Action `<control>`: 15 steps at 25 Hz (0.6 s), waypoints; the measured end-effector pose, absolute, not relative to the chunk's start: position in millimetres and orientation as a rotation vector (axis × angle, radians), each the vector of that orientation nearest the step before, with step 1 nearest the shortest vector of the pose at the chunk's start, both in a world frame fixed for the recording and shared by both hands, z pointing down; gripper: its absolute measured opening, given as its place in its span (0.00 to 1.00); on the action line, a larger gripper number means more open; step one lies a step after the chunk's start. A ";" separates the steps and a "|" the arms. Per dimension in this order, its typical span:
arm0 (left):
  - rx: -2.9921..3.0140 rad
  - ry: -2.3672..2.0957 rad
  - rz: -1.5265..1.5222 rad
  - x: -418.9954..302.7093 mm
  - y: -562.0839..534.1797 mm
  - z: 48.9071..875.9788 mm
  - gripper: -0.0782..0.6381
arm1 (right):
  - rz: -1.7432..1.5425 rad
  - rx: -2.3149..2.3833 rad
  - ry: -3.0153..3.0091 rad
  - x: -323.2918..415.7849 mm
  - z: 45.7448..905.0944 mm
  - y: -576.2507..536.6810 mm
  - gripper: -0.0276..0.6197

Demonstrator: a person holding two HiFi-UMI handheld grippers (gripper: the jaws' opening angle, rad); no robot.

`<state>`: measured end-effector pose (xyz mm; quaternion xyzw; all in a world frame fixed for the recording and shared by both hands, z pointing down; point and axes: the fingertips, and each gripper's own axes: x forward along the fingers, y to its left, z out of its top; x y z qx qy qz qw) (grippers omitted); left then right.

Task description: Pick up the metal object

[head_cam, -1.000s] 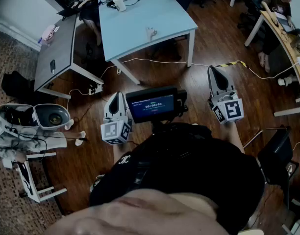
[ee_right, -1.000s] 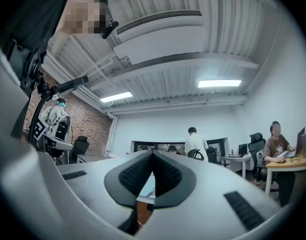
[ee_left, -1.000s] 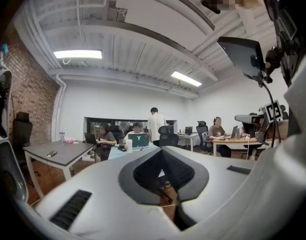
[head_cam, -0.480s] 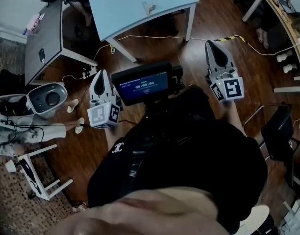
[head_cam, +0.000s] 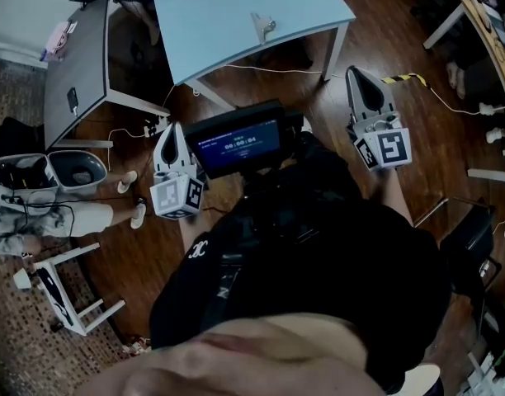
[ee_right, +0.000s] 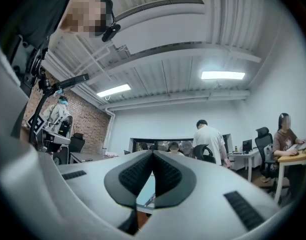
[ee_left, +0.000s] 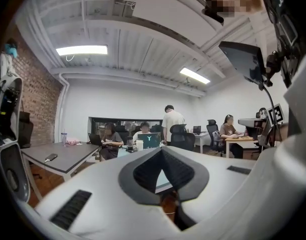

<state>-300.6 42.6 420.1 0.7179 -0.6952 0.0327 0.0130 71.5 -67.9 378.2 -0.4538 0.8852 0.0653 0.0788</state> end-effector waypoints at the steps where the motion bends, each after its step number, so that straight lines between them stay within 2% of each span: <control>1: 2.228 -2.172 0.106 -299.8 25.8 421.1 0.13 | 0.182 -1.356 2.645 72.5 380.9 -88.6 0.02; 10: 2.238 -2.234 0.083 -260.6 -142.8 395.1 0.13 | 0.138 -1.253 2.646 89.8 373.4 -263.5 0.02; 15: 2.226 -2.257 0.062 -242.9 -196.3 393.2 0.13 | 0.111 -1.168 2.684 87.8 376.2 -321.7 0.02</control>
